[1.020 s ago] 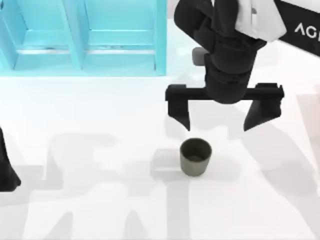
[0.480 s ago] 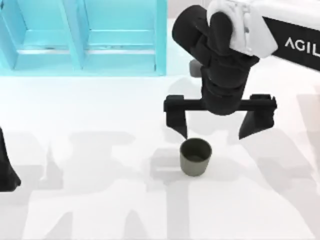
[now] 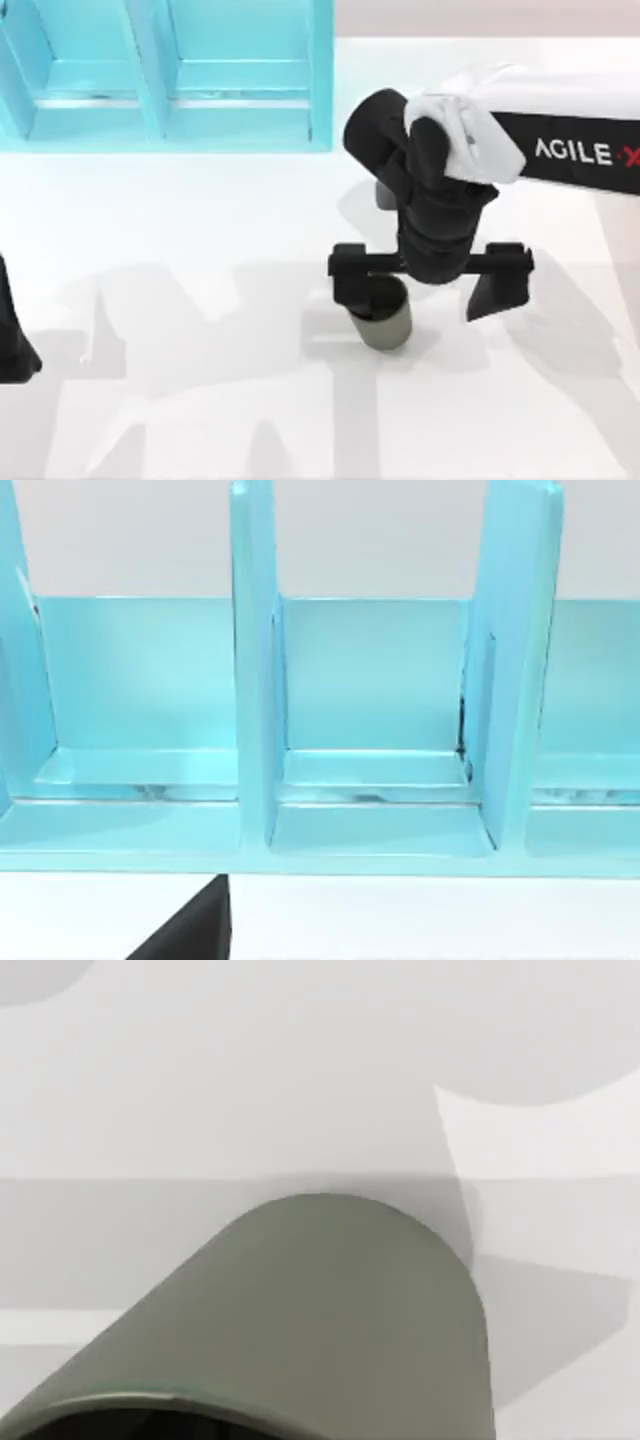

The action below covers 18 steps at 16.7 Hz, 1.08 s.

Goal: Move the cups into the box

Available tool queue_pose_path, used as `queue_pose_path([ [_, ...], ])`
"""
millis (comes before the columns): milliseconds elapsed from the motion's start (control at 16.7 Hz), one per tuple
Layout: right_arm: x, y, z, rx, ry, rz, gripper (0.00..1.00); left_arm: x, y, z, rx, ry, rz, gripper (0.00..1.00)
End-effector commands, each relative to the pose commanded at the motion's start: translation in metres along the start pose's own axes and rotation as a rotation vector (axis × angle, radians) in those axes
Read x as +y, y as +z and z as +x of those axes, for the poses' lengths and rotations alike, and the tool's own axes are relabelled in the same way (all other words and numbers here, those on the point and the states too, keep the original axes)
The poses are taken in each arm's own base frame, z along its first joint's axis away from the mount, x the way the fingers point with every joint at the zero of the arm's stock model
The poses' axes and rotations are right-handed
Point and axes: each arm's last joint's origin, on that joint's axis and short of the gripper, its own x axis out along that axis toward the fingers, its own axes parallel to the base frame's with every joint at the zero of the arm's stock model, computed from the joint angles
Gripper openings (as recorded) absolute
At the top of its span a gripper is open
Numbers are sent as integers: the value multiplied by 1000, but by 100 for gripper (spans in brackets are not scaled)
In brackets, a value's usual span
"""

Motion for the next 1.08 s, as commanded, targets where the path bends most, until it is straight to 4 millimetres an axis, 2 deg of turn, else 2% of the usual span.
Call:
queue_pose_path([
  [120,0,0,0,0,0,0,100,0,0,0,0,0,0,100],
  [900,0,0,0,0,0,0,2,0,0,0,0,0,0,100],
  [1080,0,0,0,0,0,0,0,0,0,0,0,0,0,100],
])
